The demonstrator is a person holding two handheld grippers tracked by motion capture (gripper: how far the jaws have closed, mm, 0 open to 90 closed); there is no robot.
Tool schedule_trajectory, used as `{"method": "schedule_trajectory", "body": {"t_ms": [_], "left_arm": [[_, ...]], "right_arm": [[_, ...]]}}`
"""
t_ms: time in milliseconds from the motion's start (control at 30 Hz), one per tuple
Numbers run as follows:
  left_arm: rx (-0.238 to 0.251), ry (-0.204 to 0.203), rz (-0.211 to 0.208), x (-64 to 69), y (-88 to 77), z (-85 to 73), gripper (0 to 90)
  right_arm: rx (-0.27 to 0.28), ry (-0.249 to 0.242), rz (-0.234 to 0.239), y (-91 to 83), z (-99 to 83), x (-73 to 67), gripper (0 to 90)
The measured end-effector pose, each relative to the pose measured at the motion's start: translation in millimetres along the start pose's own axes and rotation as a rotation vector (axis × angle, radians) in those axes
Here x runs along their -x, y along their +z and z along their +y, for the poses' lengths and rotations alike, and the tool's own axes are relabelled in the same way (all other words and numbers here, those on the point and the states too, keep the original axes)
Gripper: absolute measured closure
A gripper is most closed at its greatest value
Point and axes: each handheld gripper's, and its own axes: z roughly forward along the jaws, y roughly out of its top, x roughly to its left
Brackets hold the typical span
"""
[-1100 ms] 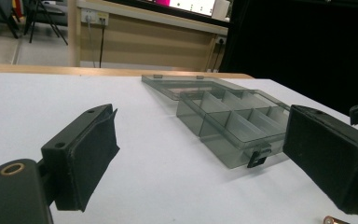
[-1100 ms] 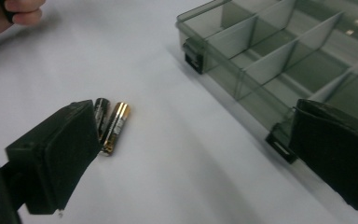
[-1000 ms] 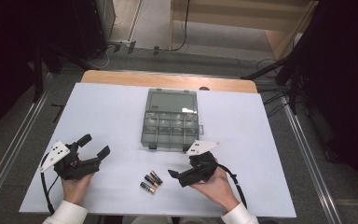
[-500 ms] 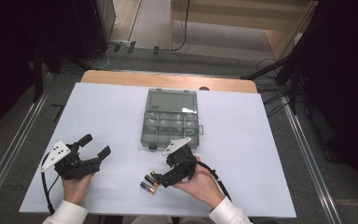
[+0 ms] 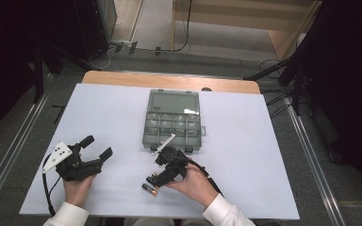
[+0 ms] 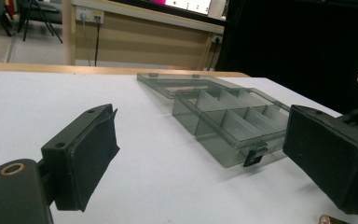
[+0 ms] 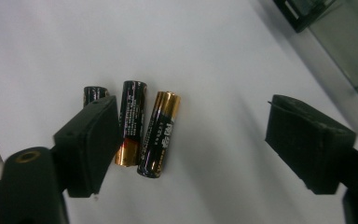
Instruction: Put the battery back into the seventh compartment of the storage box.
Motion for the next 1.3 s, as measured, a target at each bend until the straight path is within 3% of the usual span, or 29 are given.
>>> {"method": "schedule_trajectory", "body": {"t_ms": [133, 267, 433, 567, 733, 1000, 1300], "left_arm": [[0.000, -0.001, 0.000, 0.0, -0.2, 0.1, 9.6], [0.002, -0.002, 0.001, -0.3, -0.3, 0.2, 9.6], [0.002, -0.002, 0.001, -0.3, -0.5, 0.2, 9.6], [0.002, -0.002, 0.001, -0.2, -0.6, 0.3, 9.6], [0.002, -0.003, 0.000, -0.4, -0.8, 0.3, 9.6], [0.001, -0.001, 0.000, -0.4, -0.7, 0.3, 9.6], [0.006, -0.004, 0.002, -0.8, -1.5, 0.7, 9.6]], "right_arm": [[-0.062, 0.024, 0.047, 3.5, 3.9, 0.4, 34.8], [-0.095, 0.041, 0.029, 4.4, 8.1, -1.3, 46.4], [-0.130, 0.058, 0.040, 8.7, 10.6, -2.2, 55.2], [-0.153, 0.084, 0.008, 10.3, 12.0, -3.7, 69.7], [-0.166, 0.094, -0.007, 10.5, 12.7, -3.8, 77.0], [-0.136, 0.100, -0.031, 8.3, 11.6, -5.6, 78.3], [0.019, 0.154, 0.000, -10.4, 4.0, 2.5, 78.3]]}}
